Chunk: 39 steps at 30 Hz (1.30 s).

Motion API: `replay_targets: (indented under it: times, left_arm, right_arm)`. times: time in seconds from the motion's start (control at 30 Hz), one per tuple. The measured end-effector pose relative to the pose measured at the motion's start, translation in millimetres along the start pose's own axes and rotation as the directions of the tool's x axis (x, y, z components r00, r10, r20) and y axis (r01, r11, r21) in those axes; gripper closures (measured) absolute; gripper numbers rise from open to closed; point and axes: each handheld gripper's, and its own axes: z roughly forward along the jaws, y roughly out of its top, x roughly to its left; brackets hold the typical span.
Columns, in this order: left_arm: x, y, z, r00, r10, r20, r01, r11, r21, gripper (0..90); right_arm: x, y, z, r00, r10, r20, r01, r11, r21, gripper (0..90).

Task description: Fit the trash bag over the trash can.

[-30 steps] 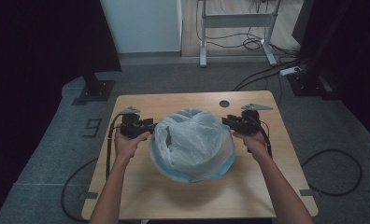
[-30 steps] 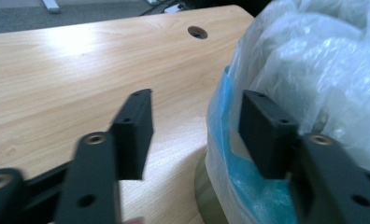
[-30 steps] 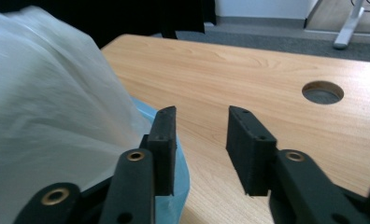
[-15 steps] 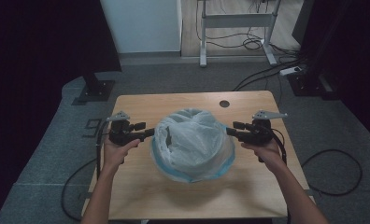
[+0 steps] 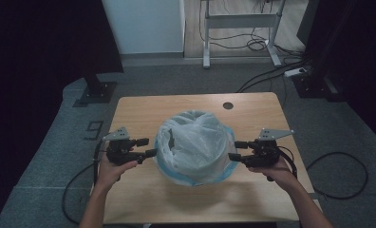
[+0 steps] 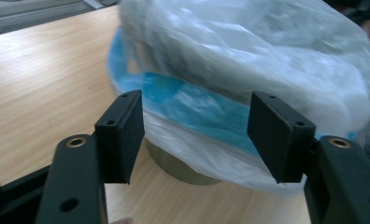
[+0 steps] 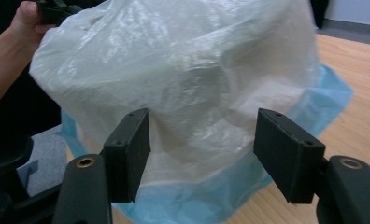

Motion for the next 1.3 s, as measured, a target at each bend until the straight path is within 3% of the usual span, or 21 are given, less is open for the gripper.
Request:
replay_targets:
  times: [0.43,0.57,0.9,1.0,1.23,1.3]
  left_arm:
    - [-8.9,-10.7,11.9,0.9943,0.059,0.089,-0.057,0.9980,-0.027,23.1]
    - [-9.7,-13.9,16.8,0.9936,0.061,0.095,-0.060,0.9981,-0.015,23.5]
    - [-12.8,-22.2,29.2,0.9915,0.078,0.104,-0.076,0.9967,-0.030,48.7]
    - [-12.8,-24.1,29.6,0.9891,0.087,0.118,-0.083,0.9957,-0.043,58.8]
    - [-10.5,-25.9,30.8,0.9785,0.092,0.185,-0.086,0.9955,-0.039,81.7]
    - [-10.2,-26.5,32.1,0.9786,0.090,0.185,-0.085,0.9958,-0.034,87.4]
  right_arm:
    - [2.0,-4.2,12.8,0.9989,-0.010,-0.045,0.011,1.000,0.010,35.1]
    - [2.1,-6.0,15.3,0.9988,-0.010,-0.048,0.011,1.000,0.013,35.2]
    - [7.0,-7.9,21.0,0.9985,-0.034,-0.044,0.034,0.999,0.008,45.2]
    - [8.7,-8.0,21.8,0.9983,-0.048,-0.032,0.048,0.999,0.006,53.1]
    - [10.7,-11.1,24.9,0.9948,-0.086,-0.053,0.087,0.996,0.006,76.3]
    - [9.8,-12.3,25.2,0.9946,-0.088,-0.055,0.089,0.996,0.009,82.4]
